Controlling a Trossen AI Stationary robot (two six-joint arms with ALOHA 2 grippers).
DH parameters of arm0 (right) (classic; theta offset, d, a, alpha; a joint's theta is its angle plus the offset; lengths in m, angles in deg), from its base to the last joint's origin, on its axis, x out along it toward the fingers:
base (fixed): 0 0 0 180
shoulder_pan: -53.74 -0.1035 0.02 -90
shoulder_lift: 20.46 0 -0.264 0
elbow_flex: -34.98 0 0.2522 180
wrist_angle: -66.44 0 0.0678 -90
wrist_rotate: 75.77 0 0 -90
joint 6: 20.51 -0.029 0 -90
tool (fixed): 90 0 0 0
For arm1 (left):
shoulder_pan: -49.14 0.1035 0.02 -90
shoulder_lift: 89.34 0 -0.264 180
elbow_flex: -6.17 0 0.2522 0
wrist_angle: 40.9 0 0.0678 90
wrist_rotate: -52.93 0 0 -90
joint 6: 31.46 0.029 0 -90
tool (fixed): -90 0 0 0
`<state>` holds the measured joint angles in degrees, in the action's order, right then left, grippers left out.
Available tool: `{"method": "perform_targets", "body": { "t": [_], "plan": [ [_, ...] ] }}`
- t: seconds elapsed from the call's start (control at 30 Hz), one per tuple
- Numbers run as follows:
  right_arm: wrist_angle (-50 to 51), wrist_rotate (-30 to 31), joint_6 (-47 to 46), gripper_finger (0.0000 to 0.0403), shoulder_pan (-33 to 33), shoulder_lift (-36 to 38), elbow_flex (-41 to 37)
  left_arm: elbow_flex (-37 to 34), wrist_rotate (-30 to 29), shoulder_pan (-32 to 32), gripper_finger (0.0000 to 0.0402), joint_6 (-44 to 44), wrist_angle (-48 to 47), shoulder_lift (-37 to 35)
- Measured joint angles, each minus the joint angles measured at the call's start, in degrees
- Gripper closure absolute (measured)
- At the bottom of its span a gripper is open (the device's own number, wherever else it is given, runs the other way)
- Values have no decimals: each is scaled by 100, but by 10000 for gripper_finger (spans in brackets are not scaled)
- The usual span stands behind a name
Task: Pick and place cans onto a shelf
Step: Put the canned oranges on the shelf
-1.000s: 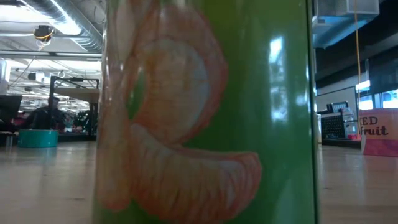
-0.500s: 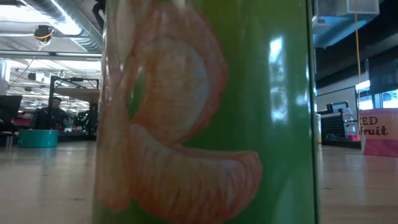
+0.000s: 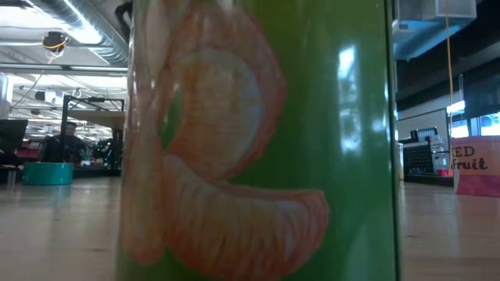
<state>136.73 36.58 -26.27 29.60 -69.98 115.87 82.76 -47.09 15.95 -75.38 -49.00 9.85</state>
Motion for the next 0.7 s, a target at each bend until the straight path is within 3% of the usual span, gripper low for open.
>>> {"method": "perform_targets", "body": {
  "t": [0.2,0.7],
  "plan": [
    [-17,0,2,390,0,0,0,2,-63,-22,356,189,460,347],
    [-39,0,2,390,0,-33,0,4,-234,-24,356,241,219,359]
  ]
}}
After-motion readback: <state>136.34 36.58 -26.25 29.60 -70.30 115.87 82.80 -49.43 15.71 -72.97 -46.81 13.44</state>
